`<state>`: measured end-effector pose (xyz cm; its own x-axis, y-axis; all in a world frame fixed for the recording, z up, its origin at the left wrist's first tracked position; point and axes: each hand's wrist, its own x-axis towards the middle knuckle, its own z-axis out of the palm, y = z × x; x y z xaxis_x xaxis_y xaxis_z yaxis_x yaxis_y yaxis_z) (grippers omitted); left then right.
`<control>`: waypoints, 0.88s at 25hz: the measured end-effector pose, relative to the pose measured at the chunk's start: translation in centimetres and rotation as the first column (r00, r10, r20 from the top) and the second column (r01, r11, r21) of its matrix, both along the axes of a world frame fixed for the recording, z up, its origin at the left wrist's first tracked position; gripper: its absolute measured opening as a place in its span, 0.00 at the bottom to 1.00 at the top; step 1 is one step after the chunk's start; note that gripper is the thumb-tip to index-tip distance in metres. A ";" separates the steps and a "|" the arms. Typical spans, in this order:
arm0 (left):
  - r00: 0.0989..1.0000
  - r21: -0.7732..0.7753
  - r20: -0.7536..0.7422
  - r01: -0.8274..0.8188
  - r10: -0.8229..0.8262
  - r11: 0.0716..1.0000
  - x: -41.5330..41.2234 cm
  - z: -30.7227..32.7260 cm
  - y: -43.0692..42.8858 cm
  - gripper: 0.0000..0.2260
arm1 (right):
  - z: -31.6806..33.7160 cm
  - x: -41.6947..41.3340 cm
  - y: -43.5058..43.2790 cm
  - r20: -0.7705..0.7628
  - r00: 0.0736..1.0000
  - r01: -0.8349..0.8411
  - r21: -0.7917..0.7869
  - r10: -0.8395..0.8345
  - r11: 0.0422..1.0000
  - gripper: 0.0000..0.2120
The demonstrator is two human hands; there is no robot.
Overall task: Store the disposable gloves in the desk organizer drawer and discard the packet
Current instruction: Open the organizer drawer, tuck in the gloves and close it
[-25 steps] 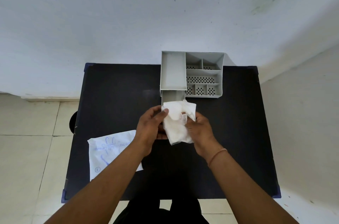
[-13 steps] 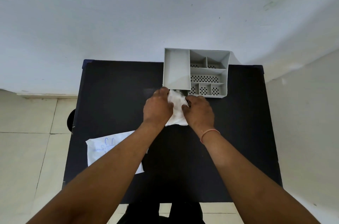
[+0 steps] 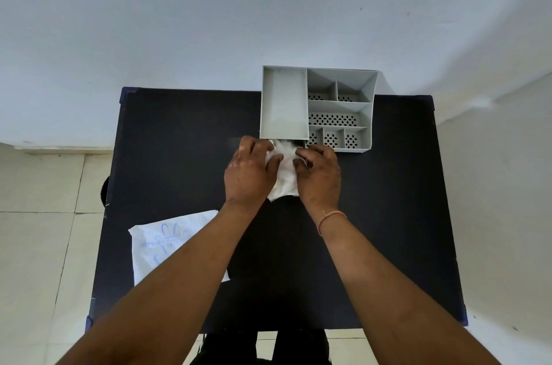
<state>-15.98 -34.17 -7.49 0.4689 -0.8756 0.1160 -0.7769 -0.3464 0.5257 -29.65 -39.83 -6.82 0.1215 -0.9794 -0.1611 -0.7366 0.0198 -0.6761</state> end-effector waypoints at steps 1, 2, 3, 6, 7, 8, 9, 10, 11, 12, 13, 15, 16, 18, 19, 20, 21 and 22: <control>1.000 -0.024 -0.005 -0.006 0.006 1.000 0.0 0.0 0.4 0.12 | 0.0 0.0 0.1 0.016 0.999 0.038 -0.017 -0.038 0.999 0.10; 1.000 -0.027 -0.001 0.001 -0.001 1.000 0.1 0.1 0.9 0.13 | 0.0 0.0 0.3 0.032 0.996 0.080 -0.034 -0.079 0.996 0.09; 1.000 -0.004 0.007 0.014 -0.014 1.000 0.1 0.3 1.4 0.13 | 0.0 0.0 0.4 0.054 0.991 0.125 -0.044 -0.123 0.991 0.08; 0.997 0.178 0.052 0.046 -0.056 0.983 -0.2 1.1 1.6 0.15 | -0.2 0.6 0.5 0.145 0.962 0.236 -0.011 -0.232 0.972 0.07; 0.995 0.236 0.068 0.052 -0.070 0.970 -0.2 1.4 1.2 0.14 | -0.3 0.9 0.3 0.149 0.957 0.252 0.005 -0.250 0.968 0.07; 0.993 0.286 0.085 0.054 -0.081 0.957 -0.1 1.6 0.5 0.13 | -0.3 1.2 0.1 0.139 0.956 0.259 0.015 -0.258 0.966 0.07; 0.991 0.332 0.103 0.051 -0.090 0.942 0.0 1.7 -0.2 0.13 | -0.2 1.4 -0.2 0.127 0.958 0.257 0.016 -0.257 0.966 0.07; 0.987 0.381 0.123 0.048 -0.103 0.923 0.0 1.8 -0.9 0.12 | -0.1 1.6 -0.6 0.115 0.962 0.248 0.009 -0.247 0.969 0.07; 0.983 0.432 0.140 0.046 -0.117 0.901 0.1 1.8 -1.6 0.12 | -0.1 1.8 -0.9 0.102 0.968 0.230 -0.002 -0.228 0.973 0.06; 0.980 0.480 0.147 0.046 -0.132 0.876 0.1 1.9 -2.0 0.12 | -0.1 1.9 -1.1 0.090 0.975 0.205 -0.015 -0.202 0.979 0.06; 0.980 0.515 0.141 0.049 -0.141 0.856 0.1 1.9 -2.2 0.13 | 0.0 1.8 -1.2 0.075 0.983 0.172 -0.023 -0.170 0.985 0.06; 0.990 0.509 0.084 0.058 -0.116 0.859 0.0 2.3 -1.7 0.15 | 0.4 1.2 -0.9 0.023 0.996 0.082 -0.034 -0.081 0.996 0.08; 0.995 0.462 0.051 0.055 -0.088 0.885 0.0 2.6 -1.0 0.16 | 0.7 0.7 -0.6 -0.015 0.999 0.034 -0.054 -0.035 0.998 0.10; 0.997 0.288 0.044 0.051 -0.067 0.956 0.3 3.0 0.8 0.17 | 1.6 -0.8 0.0 -0.103 0.994 -0.051 -0.143 0.036 0.988 0.13; 0.995 0.231 0.059 0.070 -0.086 0.970 0.4 3.0 1.6 0.18 | 2.0 -1.4 0.2 -0.168 0.982 -0.116 -0.176 0.086 0.978 0.15; 0.991 0.219 0.064 0.103 -0.120 0.970 0.5 2.7 2.0 0.20 | 2.3 -1.9 0.3 -0.255 0.953 -0.207 -0.159 0.163 0.965 0.17; 0.987 0.259 0.045 0.140 -0.157 0.956 0.6 2.3 2.1 0.23 | 2.6 -2.1 0.3 -0.346 0.901 -0.302 -0.072 0.260 0.950 0.21; 0.983 0.335 0.006 0.173 -0.186 0.926 0.6 2.0 2.0 0.26 | 2.7 -2.0 0.0 -0.413 0.834 -0.375 0.062 0.366 0.925 0.25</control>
<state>-15.36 -32.18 -5.52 0.3012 -0.9362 -0.1810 -0.8591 -0.3488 0.3746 -31.66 -39.78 -4.14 0.4034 -0.8782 -0.2569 -0.8952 -0.3207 -0.3093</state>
